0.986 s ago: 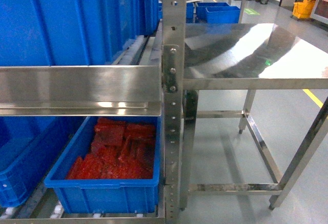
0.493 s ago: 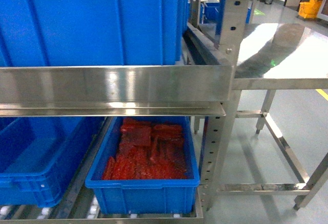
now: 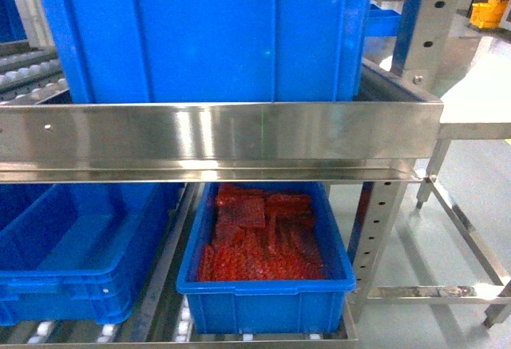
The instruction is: Sort blue parts and orange caps into right shelf containers
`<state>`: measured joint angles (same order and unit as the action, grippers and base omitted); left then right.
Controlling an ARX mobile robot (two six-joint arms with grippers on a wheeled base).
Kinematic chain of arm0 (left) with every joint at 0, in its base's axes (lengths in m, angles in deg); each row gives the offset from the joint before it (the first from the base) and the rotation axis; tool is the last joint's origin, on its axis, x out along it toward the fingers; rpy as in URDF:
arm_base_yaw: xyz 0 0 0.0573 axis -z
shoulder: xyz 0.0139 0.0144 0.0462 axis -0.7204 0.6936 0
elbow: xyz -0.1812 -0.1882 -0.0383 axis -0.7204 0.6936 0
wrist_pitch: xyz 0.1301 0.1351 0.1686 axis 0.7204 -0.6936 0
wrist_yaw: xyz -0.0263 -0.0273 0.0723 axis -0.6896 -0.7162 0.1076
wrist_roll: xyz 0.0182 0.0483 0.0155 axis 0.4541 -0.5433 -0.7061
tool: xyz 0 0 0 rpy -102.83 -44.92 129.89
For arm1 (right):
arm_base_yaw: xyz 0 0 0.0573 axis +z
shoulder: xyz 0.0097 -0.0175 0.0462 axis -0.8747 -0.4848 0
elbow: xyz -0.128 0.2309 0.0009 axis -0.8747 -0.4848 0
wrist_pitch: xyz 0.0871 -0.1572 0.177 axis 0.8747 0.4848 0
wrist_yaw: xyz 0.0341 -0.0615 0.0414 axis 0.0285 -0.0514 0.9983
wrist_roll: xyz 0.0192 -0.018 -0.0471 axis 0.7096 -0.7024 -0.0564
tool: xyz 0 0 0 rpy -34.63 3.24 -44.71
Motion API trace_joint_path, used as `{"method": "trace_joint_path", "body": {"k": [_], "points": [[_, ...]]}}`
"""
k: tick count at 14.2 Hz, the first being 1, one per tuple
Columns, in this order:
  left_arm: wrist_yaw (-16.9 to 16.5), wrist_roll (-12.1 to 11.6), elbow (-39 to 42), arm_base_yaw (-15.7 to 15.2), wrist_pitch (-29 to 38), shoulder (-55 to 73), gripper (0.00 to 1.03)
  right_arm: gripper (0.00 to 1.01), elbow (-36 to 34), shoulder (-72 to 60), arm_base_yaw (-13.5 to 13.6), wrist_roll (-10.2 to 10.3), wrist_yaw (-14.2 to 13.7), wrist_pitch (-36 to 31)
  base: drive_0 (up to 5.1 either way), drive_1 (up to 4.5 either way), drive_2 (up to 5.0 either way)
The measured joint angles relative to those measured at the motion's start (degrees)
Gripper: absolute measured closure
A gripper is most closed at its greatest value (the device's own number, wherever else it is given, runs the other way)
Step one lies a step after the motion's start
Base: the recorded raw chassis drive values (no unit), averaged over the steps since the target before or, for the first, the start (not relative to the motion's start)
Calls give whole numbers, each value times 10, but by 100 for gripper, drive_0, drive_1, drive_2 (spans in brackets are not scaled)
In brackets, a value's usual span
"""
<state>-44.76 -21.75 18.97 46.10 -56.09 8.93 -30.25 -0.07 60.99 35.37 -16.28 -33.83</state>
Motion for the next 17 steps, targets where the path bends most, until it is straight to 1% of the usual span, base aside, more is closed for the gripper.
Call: {"method": "trace_joint_path", "body": {"k": [17], "points": [[0, 0, 0, 0, 0, 0, 60, 58, 0, 0, 0, 0, 0, 0, -496, 242, 242]]}}
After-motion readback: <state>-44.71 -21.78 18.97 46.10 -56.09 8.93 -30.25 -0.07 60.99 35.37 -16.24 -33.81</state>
